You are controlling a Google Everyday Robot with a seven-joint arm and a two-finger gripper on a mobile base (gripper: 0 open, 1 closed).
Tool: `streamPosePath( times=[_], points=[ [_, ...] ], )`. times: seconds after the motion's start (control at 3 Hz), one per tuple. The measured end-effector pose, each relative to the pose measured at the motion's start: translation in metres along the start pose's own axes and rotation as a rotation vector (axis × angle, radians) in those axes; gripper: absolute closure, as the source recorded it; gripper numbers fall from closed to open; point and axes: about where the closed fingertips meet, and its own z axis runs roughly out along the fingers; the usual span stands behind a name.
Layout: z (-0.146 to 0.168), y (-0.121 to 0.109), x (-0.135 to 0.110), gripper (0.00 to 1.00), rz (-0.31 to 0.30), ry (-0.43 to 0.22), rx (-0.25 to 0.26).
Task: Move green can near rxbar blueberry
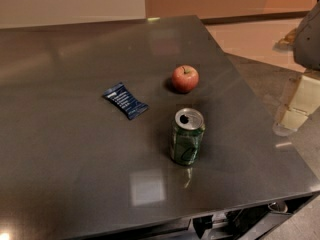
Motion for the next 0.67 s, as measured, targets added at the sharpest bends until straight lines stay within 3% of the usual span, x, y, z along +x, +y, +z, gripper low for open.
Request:
streamPosePath(
  times=[0.33,0.67],
  points=[
    [-0.001,0.0,-0.001,0.0,-0.001,-0.002,0.004],
    [0.004,0.0,-0.016,0.0,-0.026,-0.076,-0.014]
  ],
)
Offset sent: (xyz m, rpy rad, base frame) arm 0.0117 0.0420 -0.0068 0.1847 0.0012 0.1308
